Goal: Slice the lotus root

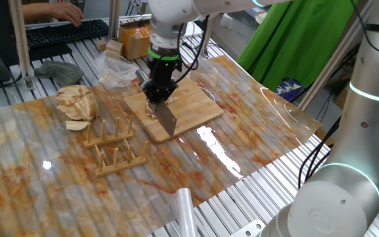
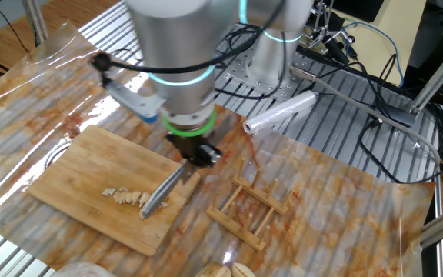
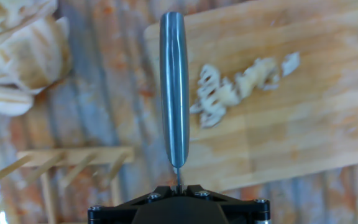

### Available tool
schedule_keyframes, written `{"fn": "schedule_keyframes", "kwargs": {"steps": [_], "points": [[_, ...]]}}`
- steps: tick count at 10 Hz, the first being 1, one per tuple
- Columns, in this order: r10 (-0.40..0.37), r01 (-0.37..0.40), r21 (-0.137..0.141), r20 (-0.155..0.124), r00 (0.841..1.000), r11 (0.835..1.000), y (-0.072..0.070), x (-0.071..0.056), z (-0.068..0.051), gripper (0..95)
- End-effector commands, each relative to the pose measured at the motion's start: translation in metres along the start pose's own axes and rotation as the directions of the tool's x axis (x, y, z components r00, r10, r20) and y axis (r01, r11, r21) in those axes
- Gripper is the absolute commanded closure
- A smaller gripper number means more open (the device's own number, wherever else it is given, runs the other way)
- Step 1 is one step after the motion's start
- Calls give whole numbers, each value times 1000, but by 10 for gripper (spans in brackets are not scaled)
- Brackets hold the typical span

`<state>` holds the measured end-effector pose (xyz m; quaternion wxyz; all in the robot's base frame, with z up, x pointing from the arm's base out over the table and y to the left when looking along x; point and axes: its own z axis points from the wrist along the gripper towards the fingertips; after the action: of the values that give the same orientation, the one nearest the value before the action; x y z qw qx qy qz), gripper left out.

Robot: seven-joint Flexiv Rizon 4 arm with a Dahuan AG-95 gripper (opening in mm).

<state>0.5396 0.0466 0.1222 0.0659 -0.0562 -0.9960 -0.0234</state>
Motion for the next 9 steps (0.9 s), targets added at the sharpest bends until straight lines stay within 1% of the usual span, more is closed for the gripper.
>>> {"fn": "schedule_keyframes", "kwargs": {"steps": [1,3,4,5,6,7,8,9], "points": [[4,-4,0,17,1000,1000,15,11,-1,950],[16,-16,1,34,999,1000,28,19,1,950],[28,-28,1,43,999,1000,38,26,2,950],[33,-33,-1,45,998,999,41,28,2,950],[46,-46,-3,56,997,999,50,34,2,950],[51,-51,-5,57,997,999,52,35,1,950],[60,-60,-6,61,996,998,58,36,0,950],[70,-70,-5,67,995,998,66,35,0,950]]}}
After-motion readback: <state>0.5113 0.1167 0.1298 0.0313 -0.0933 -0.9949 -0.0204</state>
